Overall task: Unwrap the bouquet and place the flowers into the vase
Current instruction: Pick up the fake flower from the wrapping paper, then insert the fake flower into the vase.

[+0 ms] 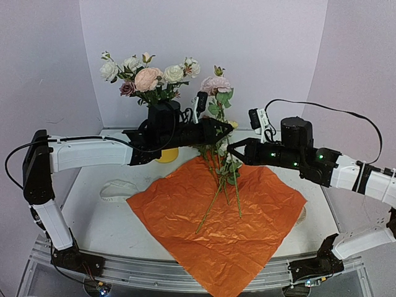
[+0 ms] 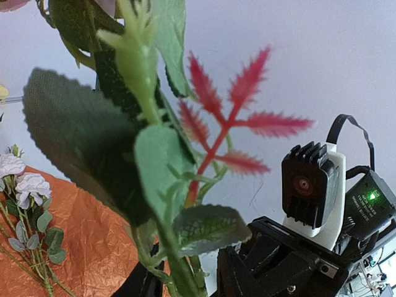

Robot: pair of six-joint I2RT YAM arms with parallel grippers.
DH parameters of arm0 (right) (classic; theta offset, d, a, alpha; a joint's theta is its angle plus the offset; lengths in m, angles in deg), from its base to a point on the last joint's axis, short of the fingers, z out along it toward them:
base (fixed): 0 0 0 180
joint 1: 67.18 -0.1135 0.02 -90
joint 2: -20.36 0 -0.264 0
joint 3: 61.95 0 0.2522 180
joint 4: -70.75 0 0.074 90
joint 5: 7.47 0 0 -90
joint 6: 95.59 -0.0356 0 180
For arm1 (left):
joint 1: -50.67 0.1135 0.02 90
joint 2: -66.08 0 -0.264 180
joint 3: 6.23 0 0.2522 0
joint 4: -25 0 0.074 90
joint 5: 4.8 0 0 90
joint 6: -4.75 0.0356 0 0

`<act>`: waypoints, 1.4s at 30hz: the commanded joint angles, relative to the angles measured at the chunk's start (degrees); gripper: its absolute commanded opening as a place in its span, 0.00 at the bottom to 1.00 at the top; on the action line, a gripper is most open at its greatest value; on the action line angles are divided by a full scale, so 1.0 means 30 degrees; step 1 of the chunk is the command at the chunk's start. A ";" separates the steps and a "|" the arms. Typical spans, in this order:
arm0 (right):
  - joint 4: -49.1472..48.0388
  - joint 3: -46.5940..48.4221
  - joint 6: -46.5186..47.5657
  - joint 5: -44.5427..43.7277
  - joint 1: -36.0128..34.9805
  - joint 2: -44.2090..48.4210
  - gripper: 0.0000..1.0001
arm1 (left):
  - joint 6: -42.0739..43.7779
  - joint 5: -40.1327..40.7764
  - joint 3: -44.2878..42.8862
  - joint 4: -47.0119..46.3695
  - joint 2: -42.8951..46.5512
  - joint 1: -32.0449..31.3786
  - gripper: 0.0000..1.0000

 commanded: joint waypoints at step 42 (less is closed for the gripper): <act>-0.1488 -0.0654 0.1064 -0.3140 0.0056 0.1859 0.68 | 2.0102 0.6478 -0.0204 -0.1373 0.5904 0.2827 0.00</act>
